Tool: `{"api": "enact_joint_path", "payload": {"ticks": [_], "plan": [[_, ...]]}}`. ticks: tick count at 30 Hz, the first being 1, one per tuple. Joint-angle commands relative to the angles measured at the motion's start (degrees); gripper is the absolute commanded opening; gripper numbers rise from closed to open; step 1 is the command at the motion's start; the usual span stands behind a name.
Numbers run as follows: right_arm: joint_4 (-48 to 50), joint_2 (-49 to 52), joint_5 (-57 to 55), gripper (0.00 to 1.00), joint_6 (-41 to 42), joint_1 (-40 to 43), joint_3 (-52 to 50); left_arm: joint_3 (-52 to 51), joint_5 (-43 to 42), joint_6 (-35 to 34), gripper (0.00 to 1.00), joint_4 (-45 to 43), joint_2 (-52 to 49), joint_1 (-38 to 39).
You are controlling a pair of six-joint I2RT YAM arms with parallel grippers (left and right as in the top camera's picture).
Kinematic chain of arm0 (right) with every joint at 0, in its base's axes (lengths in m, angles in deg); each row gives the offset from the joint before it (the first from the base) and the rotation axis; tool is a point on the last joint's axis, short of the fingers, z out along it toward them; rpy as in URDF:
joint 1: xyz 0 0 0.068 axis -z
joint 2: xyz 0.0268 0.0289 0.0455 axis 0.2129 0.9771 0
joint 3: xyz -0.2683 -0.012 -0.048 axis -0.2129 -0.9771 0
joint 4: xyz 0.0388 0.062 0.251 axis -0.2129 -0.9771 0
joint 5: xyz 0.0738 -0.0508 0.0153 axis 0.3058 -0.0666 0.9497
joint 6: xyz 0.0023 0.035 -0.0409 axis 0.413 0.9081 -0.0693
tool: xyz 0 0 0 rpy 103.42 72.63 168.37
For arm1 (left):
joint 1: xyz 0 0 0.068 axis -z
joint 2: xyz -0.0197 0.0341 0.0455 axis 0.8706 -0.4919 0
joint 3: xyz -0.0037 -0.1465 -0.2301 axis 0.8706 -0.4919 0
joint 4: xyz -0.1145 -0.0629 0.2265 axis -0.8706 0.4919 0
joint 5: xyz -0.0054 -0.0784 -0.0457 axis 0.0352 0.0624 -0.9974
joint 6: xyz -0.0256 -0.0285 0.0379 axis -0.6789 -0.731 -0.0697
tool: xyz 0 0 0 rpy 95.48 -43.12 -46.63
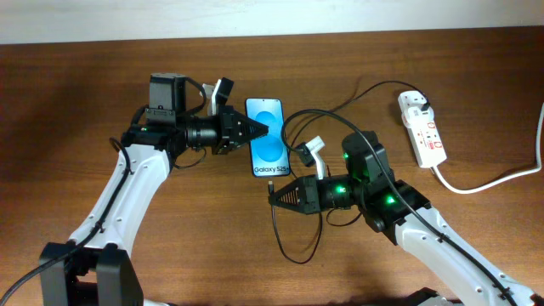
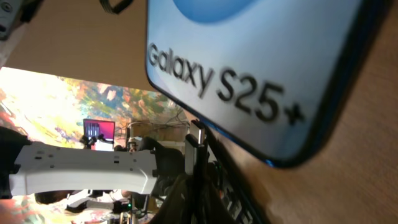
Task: Plug charger to phone and switch on socket
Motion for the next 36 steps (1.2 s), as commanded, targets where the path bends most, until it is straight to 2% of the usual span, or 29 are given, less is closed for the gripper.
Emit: {"api": "enact_joint_path", "payload": {"ticks": [1, 7, 11, 36], "plan": [[1.0, 0.1, -0.5, 0.04, -0.7, -0.2, 0.1, 0.5, -2.5, -0.3, 0.0, -0.2, 1.1, -0.2], [1.3, 0.1, -0.7, 0.04, -0.7, 0.2, 0.1, 0.5, -2.6, -0.2, 0.0, -0.2, 1.1, -0.2], [1.1, 0.1, 1.1, 0.04, 0.0, 3.5, 0.1, 0.5, -3.6, -0.1, 0.0, -0.2, 1.1, -0.2], [1.8, 0.3, 0.8, 0.04, 2.0, 1.9, 0.1, 0.5, -2.2, -0.1, 0.0, -0.2, 1.1, -0.2]]}}
